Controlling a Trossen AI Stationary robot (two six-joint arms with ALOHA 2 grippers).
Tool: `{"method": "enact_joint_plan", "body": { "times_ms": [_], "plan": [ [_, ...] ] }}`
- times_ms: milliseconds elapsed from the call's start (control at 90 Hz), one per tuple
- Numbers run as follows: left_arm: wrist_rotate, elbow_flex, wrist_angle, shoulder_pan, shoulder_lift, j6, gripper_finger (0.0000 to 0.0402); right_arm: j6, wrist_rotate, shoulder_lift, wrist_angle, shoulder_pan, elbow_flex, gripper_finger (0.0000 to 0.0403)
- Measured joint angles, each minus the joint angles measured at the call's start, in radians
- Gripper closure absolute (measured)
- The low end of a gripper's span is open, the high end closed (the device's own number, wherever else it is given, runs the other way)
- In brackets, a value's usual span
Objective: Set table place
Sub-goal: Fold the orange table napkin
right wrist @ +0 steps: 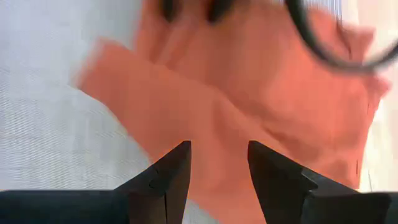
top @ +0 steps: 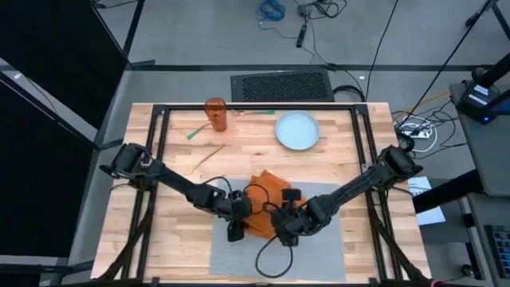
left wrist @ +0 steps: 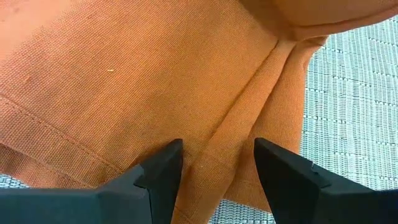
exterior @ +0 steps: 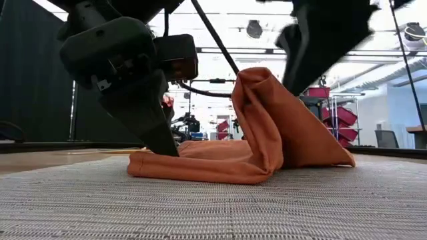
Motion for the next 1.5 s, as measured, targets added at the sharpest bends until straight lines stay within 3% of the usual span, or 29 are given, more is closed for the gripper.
{"method": "enact_joint_plan", "body": {
  "times_ms": [367, 611, 756, 978, 1222, 1500],
  "plan": [
    [-0.004, 0.0, -0.003, 0.0, 0.0, 0.002, 0.0217, 0.137, 0.027, -0.066, 0.02, 0.017, -0.181, 0.0259],
    [-0.003, 0.0, -0.005, 0.001, 0.0, 0.001, 0.0217, 0.276, 0.088, -0.23, 0.031, 0.056, -0.33, 0.0259],
    [-0.002, 0.0, -0.007, 0.001, 0.0, -0.001, 0.0217, 0.384, 0.089, -0.353, 0.172, 0.095, -0.456, 0.0259],
    [-0.001, 0.0, -0.01, 0.001, 0.0, -0.002, 0.0217, 0.617, 0.092, -0.469, 0.231, 0.158, -0.587, 0.0259],
    [0.008, 0.0, -0.012, 0.001, 0.0, -0.001, 0.0217, 1.023, 0.243, -0.469, 0.247, 0.239, -0.635, 0.0259],
    [0.013, -0.001, -0.01, 0.001, -0.001, -0.001, 0.0217, 1.288, 0.4, -0.468, 0.574, 0.257, -0.773, 0.0255]
  ]
}}
